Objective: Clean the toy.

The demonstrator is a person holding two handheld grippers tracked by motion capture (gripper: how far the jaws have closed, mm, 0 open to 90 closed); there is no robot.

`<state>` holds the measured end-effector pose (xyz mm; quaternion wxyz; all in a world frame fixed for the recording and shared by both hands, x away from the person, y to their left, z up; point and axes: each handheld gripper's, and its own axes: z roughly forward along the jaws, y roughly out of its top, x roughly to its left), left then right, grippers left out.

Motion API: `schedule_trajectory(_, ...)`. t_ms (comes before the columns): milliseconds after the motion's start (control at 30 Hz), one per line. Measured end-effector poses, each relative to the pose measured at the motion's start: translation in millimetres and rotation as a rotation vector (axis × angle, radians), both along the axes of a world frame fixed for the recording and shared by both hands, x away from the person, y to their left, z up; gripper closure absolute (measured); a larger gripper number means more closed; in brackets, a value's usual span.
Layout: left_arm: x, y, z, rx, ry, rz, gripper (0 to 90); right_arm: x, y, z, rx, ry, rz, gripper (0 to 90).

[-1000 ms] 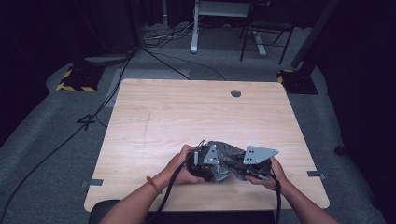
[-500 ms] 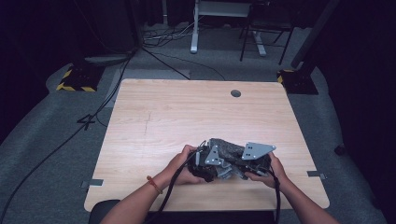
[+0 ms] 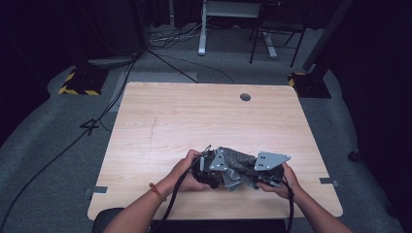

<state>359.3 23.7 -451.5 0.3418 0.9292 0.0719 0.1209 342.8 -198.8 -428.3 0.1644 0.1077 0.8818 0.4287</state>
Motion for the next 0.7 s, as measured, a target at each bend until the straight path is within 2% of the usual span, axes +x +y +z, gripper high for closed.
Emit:
schedule_trajectory(133, -4.5, -9.3, -4.4, 0.017, -0.008, -0.019, 33.9, -7.6, 17.1, 3.0, -0.007, -0.019, 0.053, 79.2)
schedule_trajectory(233, -2.7, -7.3, -4.8, 0.01, -0.007, -0.01, 33.9, -6.0, 21.3, 2.0, -0.011, -0.027, 0.042, 79.2)
schedule_trajectory(333, -1.4, -3.4, -2.2, 0.001, -0.008, 0.002, 34.0, 0.0, 15.4, 1.5, -0.022, -0.038, 0.007, 79.2)
schedule_trajectory(400, -1.3, -1.9, -0.8, -0.005, -0.01, 0.006, 34.0, 5.1, 7.6, 0.1, -0.006, -0.017, -0.015, 79.2)
schedule_trajectory(533, -1.7, 1.2, 1.1, -0.015, -0.011, 0.006, 33.9, 9.1, -5.9, -4.7, -0.008, 0.004, -0.05, 79.2)
schedule_trajectory(600, -1.4, 3.3, 2.9, -0.015, -0.02, 0.005, 34.0, 11.2, -10.8, -8.1, -0.011, 0.026, -0.052, 79.2)
schedule_trajectory(633, -0.8, 4.4, 3.6, -0.018, -0.019, 0.007, 34.0, 12.5, -12.5, -9.4, 0.004, 0.046, -0.056, 79.2)
schedule_trajectory(700, -0.2, 5.7, 4.6, -0.011, -0.025, 0.012, 34.0, 14.1, -12.9, -10.6, 0.006, 0.057, -0.057, 79.2)
